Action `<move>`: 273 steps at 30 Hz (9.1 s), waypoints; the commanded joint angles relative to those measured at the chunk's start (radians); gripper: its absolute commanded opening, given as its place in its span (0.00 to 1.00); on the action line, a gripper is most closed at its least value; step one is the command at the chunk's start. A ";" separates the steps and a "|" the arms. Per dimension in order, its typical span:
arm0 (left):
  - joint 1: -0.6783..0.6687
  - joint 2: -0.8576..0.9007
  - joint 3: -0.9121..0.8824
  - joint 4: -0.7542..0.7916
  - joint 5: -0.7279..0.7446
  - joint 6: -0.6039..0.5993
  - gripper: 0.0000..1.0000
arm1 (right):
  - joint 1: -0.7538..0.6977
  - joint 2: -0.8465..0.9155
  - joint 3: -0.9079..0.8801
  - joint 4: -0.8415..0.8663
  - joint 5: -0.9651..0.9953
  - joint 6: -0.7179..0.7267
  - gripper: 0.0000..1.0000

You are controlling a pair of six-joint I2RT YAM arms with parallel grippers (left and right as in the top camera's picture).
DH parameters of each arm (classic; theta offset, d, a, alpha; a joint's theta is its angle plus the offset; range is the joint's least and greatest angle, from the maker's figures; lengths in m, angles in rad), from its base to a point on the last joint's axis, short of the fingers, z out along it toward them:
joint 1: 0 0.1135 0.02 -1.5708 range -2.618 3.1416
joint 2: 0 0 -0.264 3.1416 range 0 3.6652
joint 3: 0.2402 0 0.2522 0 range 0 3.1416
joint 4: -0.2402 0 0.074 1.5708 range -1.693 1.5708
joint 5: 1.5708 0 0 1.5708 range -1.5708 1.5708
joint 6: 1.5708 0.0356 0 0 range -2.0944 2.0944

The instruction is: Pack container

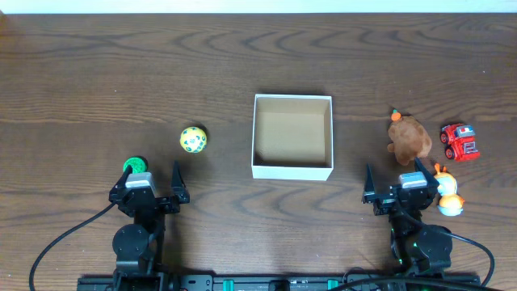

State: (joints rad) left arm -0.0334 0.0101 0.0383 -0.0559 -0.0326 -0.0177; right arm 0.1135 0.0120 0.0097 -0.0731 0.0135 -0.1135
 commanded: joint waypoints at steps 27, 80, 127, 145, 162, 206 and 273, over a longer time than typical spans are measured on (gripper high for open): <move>0.005 -0.006 -0.034 -0.013 -0.002 0.021 0.98 | -0.011 -0.006 -0.004 -0.001 -0.011 -0.007 0.99; 0.004 0.006 0.027 -0.017 -0.002 -0.006 0.98 | -0.011 0.024 0.030 -0.041 0.009 0.153 0.99; 0.004 0.862 0.913 -0.774 -0.054 -0.093 0.98 | -0.605 2.026 1.688 -1.086 -0.021 -0.228 0.98; 0.004 0.862 0.913 -0.773 -0.054 -0.119 0.98 | -0.612 2.108 1.687 -1.033 -0.021 -0.224 0.47; 0.004 0.862 0.913 -0.773 -0.054 -0.119 0.98 | -0.610 2.066 1.690 -1.032 -0.023 -0.096 0.01; 0.004 0.864 0.913 -0.774 -0.054 -0.165 0.98 | 0.357 1.989 1.690 -1.015 0.127 0.719 0.01; 0.004 0.864 0.913 -0.774 -0.054 -0.164 0.98 | -0.233 1.752 1.534 -1.071 0.023 0.095 0.01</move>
State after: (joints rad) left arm -0.0334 0.8745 0.9356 -0.8295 -0.0792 -0.1802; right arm -0.1604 1.8492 1.4326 -1.1225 0.0353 -0.0444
